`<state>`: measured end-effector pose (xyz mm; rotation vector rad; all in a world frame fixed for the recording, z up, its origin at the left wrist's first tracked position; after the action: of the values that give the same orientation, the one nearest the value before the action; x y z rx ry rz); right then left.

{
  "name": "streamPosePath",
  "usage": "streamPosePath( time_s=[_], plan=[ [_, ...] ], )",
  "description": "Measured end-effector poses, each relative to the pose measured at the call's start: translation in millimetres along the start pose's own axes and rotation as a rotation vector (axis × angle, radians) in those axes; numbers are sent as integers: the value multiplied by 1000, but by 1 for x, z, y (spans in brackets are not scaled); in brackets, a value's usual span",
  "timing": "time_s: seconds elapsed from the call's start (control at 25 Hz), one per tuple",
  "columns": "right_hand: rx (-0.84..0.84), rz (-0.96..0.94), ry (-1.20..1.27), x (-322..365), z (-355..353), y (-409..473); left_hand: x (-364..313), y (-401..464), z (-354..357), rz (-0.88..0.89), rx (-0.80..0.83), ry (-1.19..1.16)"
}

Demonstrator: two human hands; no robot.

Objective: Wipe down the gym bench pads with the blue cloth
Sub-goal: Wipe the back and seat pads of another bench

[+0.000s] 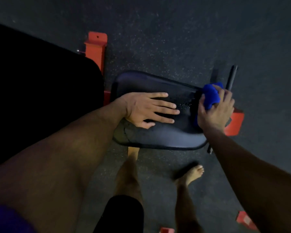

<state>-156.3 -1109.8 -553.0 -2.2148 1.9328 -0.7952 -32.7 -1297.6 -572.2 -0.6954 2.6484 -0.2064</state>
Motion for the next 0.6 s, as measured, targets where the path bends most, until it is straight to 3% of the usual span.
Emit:
streamPosePath(
  time_s=[0.16,0.2,0.28,0.44,0.52,0.6],
  plan=[
    [20,18,11,-3,4,-1,-2,4,-9,-18,70,0],
    [16,2,24,-4,5,-4,-7,1,-12,-93,78,3],
    [24,-57,35,-1,4,-6,-20,-3,-12,-476,54,-17],
    [44,-97,15,3,3,-6,-84,-7,6,-1570,-371,-472],
    [11,-99,-6,4,2,-4,-92,2,21,-1885,-434,-607],
    [0,-131,-11,2,5,-3,-88,2,29,-1969,-522,-586]
  ],
)
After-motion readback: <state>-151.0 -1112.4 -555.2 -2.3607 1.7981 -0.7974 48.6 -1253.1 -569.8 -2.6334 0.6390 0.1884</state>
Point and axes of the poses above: each hand's wrist, its own y-axis towards the middle knuckle, its own z-axis out of the palm, x = y × z, the point moved 8 cm from there along y, towards the middle knuckle, and after that the axes turned 15 degrees about x, right-handed, at the moved point
